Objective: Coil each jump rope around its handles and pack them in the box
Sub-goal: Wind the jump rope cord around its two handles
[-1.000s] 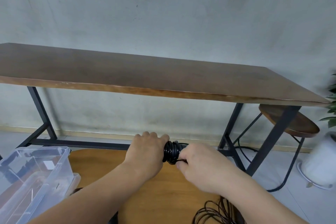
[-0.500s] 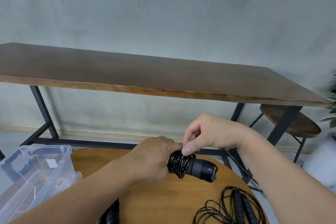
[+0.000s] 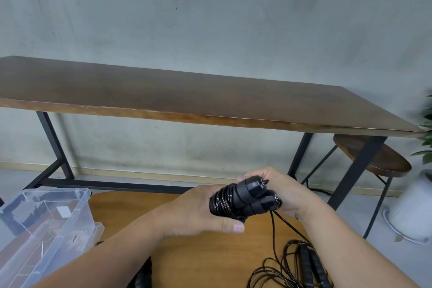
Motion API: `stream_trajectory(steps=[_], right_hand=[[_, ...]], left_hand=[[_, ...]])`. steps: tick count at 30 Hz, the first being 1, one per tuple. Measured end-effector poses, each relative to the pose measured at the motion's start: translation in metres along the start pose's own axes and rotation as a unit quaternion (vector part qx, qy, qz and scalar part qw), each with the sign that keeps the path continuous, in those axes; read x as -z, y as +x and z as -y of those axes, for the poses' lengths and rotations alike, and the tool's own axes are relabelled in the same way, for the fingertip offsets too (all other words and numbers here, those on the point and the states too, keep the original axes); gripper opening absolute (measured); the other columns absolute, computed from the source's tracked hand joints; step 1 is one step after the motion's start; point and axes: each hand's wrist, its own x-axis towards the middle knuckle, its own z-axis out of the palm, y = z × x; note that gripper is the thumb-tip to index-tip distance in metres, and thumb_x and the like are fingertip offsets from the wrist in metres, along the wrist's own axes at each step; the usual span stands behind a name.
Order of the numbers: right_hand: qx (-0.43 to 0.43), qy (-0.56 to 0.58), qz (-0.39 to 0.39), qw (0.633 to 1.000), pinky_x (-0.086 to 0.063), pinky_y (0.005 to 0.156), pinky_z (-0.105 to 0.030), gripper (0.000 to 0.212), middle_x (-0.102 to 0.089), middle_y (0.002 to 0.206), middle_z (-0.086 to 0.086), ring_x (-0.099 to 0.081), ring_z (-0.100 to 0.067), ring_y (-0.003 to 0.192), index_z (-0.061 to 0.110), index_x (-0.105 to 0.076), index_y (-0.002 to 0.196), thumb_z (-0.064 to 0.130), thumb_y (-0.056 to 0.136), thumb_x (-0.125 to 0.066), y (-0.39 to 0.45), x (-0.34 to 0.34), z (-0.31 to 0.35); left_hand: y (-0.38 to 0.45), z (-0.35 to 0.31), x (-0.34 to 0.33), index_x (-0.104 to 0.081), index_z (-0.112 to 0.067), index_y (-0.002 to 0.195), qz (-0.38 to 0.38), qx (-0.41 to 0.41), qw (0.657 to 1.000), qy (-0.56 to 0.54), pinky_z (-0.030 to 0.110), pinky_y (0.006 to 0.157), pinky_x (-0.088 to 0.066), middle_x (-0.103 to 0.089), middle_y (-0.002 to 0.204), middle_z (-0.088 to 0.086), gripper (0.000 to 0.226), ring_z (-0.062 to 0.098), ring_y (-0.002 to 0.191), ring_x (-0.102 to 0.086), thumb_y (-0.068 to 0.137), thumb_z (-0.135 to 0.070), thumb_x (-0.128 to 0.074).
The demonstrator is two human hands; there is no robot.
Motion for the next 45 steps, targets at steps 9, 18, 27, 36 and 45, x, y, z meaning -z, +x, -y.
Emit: stream_trajectory(steps=[9, 18, 27, 36, 45], right_hand=[[-0.024, 0.115, -0.083, 0.99, -0.018, 0.046, -0.023, 0.025, -0.044, 0.059, -0.001, -0.029, -0.009, 0.048, 0.008, -0.055, 0.083, 0.002, 0.1, -0.038, 0.005, -0.024, -0.027], [-0.091, 0.039, -0.098, 0.99, -0.026, 0.043, -0.021, 0.026, -0.056, 0.07, -0.002, -0.035, -0.007, 0.046, 0.004, -0.061, 0.093, 0.02, 0.105, -0.044, -0.008, -0.052, -0.038], [-0.156, -0.295, -0.091, 0.938, -0.036, 0.049, -0.024, 0.035, -0.057, 0.067, 0.002, -0.048, -0.013, 0.052, 0.011, -0.064, 0.087, 0.033, 0.104, -0.042, -0.006, -0.063, -0.03], [-0.132, -0.446, -0.063, 0.883, -0.033, 0.046, -0.026, 0.028, -0.049, 0.065, 0.0, -0.044, -0.015, 0.055, 0.015, -0.049, 0.072, 0.025, 0.098, -0.047, -0.015, -0.062, -0.006], [-0.058, -0.529, -0.031, 0.846, -0.052, 0.062, -0.031, 0.016, -0.071, 0.079, -0.001, -0.065, -0.018, 0.074, 0.017, -0.076, 0.081, 0.032, 0.086, -0.071, -0.017, -0.033, 0.044]], left_hand=[[0.007, 0.007, -0.002, -0.064, -0.053, 0.084, -0.067, 0.003, 0.995, -0.067, 0.004, 0.064, -0.038, -0.063, 0.072, -0.03, 0.014, -0.012, 0.071, -0.057, 0.074, -0.053, -0.073], [0.009, 0.023, 0.007, -0.047, -0.045, 0.127, -0.164, 0.064, 0.964, 0.201, 0.028, 0.081, -0.051, -0.067, 0.093, -0.015, 0.063, 0.007, 0.089, -0.062, 0.074, -0.072, -0.065], [0.021, 0.012, -0.01, -0.029, -0.021, 0.102, -0.148, 0.063, 0.886, 0.436, 0.032, 0.069, -0.034, -0.057, 0.095, -0.005, 0.041, 0.023, 0.088, -0.06, 0.091, -0.054, -0.052], [0.03, 0.024, -0.017, -0.039, -0.02, 0.125, -0.096, 0.038, 0.839, 0.535, 0.034, 0.078, -0.037, -0.057, 0.107, 0.0, 0.041, 0.024, 0.096, -0.057, 0.091, -0.039, -0.053], [0.029, 0.006, -0.018, -0.043, -0.029, 0.127, -0.014, 0.041, 0.857, 0.514, 0.037, 0.088, -0.043, -0.051, 0.106, 0.0, 0.041, 0.024, 0.095, -0.055, 0.088, -0.024, -0.054]])
